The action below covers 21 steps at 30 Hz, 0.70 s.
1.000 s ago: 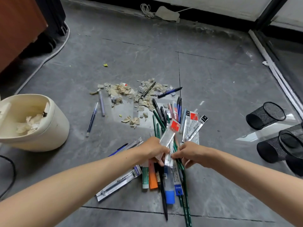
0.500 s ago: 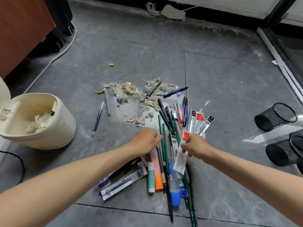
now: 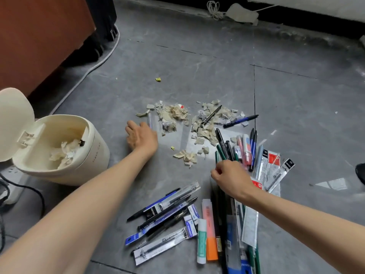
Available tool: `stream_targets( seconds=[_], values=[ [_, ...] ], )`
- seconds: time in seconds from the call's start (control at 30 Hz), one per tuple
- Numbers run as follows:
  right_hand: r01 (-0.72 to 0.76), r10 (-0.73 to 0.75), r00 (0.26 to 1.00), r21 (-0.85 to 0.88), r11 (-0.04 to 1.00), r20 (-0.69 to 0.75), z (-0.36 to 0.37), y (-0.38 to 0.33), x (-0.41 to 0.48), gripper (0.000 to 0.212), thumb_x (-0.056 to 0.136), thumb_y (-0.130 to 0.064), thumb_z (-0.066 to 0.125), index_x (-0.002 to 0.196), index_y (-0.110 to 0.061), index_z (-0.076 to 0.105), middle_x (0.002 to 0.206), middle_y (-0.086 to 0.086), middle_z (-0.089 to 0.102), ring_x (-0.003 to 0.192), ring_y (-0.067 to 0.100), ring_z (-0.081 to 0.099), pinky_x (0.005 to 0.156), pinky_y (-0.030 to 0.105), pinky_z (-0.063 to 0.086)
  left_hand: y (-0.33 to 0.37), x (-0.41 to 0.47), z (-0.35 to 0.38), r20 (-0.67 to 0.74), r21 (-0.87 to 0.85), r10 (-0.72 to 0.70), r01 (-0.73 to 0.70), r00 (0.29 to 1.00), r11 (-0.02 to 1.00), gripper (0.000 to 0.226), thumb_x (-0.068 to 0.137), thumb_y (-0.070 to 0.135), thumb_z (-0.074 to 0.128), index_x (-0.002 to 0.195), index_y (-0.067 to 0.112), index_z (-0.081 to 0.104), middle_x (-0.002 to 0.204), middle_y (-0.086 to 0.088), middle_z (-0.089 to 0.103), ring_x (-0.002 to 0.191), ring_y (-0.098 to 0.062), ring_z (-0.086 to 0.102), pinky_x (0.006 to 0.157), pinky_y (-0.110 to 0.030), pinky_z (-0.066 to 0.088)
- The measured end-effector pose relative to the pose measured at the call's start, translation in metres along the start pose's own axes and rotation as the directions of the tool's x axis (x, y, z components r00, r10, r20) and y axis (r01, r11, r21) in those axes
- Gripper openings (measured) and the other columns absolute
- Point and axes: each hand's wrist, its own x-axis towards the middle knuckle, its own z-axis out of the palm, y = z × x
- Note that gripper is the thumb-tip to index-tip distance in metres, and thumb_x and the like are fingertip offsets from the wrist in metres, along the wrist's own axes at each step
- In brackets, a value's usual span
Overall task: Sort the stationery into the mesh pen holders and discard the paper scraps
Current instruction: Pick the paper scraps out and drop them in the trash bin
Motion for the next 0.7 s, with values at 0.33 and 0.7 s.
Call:
stream_targets(
  seconds=[0.33,0.7],
  values=[
    [0.142,-0.140,0.989,0.058,0.988,-0.041,0.013,-0.028,0.035,0.057,0.079,-0.047,0.070,0.116,-0.018,0.037,0.086,-0.002,0.057,0.078,0.022,0.058,0.068,0.035,0.048,-0.032,-0.062,-0.010,0.210,0.034,0.071,-0.080,0.975,0.996,0.027,0.085,0.030,0.053,0.098,0.007,0.056,0.119,-0.013,0.037,0.112,-0.034,0.041,0.084,-0.039,0.040],
    [0.137,-0.121,0.988,0.179,0.974,-0.097,0.026,-0.052,0.074,0.035,0.085,-0.038,0.066,0.108,-0.019,0.048,0.090,0.004,0.064,0.080,0.025,0.060,0.066,0.035,0.046,-0.033,-0.082,-0.027,0.384,0.108,0.056,-0.106,0.922,0.989,0.032,0.087,0.037,0.051,0.098,0.009,0.061,0.122,-0.012,0.037,0.114,-0.032,0.042,0.087,-0.038,0.039]
  ],
)
